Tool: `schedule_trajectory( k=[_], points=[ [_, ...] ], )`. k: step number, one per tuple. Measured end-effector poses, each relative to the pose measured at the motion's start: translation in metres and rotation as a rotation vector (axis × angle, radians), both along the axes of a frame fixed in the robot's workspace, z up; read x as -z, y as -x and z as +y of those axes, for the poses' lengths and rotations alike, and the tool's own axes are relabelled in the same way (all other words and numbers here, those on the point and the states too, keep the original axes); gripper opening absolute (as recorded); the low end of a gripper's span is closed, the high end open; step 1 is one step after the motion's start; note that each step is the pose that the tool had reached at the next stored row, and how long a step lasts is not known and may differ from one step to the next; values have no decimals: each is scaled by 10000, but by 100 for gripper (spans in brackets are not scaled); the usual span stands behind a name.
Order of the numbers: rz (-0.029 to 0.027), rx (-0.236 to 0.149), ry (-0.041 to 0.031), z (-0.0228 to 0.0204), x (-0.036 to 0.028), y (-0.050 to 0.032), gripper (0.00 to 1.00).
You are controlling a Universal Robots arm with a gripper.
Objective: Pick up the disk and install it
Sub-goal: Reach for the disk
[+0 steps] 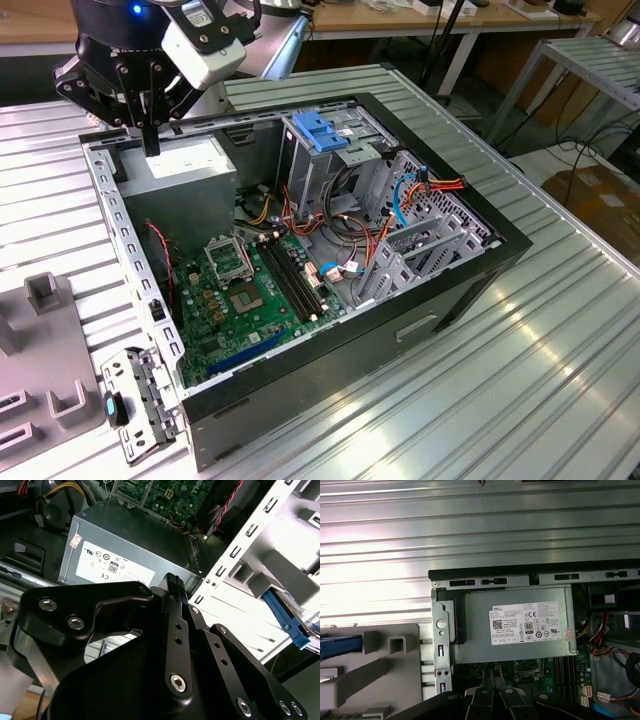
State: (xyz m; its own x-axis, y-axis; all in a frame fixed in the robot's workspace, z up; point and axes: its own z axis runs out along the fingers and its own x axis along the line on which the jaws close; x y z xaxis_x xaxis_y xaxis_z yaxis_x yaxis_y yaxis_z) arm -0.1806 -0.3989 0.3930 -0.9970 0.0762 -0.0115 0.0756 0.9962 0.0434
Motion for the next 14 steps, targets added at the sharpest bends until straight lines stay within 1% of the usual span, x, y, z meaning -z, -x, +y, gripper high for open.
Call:
schedule_trajectory(
  k=[14],
  points=[
    [15, 0, 0, 0, 0, 50, 11]
  ],
)
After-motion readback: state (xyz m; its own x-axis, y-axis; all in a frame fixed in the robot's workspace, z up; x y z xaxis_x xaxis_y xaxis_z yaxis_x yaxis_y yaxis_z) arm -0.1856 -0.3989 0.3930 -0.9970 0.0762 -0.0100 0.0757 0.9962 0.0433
